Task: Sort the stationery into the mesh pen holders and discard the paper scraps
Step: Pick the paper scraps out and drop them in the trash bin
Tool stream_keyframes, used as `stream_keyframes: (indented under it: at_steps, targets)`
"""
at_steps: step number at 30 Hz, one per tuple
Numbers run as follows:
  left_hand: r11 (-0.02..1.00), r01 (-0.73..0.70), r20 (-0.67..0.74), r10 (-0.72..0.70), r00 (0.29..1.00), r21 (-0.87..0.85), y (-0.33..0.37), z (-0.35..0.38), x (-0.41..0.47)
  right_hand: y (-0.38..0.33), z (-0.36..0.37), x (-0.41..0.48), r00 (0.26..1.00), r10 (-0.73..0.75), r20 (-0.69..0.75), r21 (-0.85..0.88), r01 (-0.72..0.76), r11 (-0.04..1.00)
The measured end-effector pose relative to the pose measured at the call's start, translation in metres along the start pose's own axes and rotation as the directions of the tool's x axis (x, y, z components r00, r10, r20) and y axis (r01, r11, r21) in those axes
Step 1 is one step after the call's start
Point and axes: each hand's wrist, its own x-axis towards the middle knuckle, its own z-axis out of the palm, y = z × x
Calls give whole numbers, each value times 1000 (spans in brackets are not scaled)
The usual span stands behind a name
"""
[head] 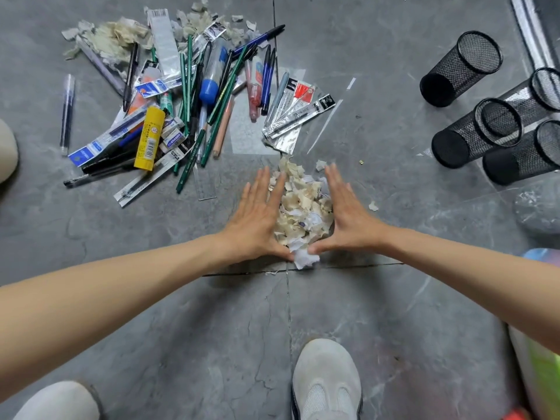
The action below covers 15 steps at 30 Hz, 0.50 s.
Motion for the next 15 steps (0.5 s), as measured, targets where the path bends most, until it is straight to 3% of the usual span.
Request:
stream_keyframes:
  at_steps: [4, 7, 12, 15]
  targets:
    - [993, -110, 63, 108, 992, 30, 7, 1, 15, -13, 10, 13, 992, -120, 28, 33, 119, 992]
    - [991, -130, 58, 129, 990, 18, 6, 4, 19, -8, 10, 16, 985, -161, -64, 62, 165, 984]
    - [988, -152, -44, 151, 988, -34, 5, 6, 15, 3, 14, 13, 965, -181, -191, -4, 184, 983]
    - [982, -174, -215, 155, 964, -74, 3, 4, 10, 2, 6, 0, 967, -50, -251, 1, 52, 999]
